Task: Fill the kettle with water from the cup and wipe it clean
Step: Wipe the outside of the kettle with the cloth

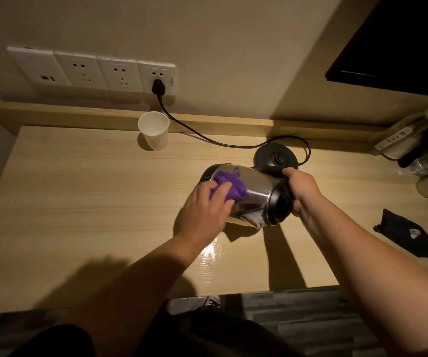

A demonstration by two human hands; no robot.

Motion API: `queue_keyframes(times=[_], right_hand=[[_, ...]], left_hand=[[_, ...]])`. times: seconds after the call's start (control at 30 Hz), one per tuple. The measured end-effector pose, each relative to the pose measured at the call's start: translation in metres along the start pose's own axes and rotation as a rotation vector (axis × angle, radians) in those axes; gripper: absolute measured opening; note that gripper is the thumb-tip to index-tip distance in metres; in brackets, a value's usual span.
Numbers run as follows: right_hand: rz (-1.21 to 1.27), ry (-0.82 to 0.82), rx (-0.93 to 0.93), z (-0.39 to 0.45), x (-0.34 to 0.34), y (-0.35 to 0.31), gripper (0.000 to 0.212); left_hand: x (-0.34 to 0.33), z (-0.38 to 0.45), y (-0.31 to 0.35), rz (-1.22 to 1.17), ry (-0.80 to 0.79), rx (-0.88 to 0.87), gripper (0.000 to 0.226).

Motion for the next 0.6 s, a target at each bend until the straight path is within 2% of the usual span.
queue_keyframes(times=[0.1, 0.23, 0.3, 0.43, 0.6], right_hand=[[0.003, 0.025, -0.028, 0.001, 0.002, 0.002, 0.014], [-0.023, 0.038, -0.045, 0.001, -0.001, 0.000, 0.018], [-0.050, 0.033, -0.059, 0.002, -0.003, 0.001, 0.020], [-0.125, 0.013, -0.078, 0.003, -0.008, 0.004, 0.025], [-0.134, -0.021, -0.118, 0.005, -0.007, 0.009, 0.028]], left_hand=[[-0.003, -0.001, -0.046, 0.038, -0.022, 0.198, 0.035], [0.002, 0.003, -0.045, 0.026, -0.044, 0.232, 0.036], [0.009, 0.005, -0.021, -0.025, -0.014, 0.170, 0.035], [0.013, 0.004, 0.046, -0.088, 0.000, -0.148, 0.038], [0.013, -0.007, 0.036, -0.063, 0.026, -0.317, 0.039]])
Point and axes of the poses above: each hand's wrist, its own z-axis towards the middle knuckle, its own x-axis out of the back of the hand, y = z × x, the point moved 10 cm from there along z, towards the middle knuckle, and after that the axes turned 2 degrees about y, right-handed, at the moved point
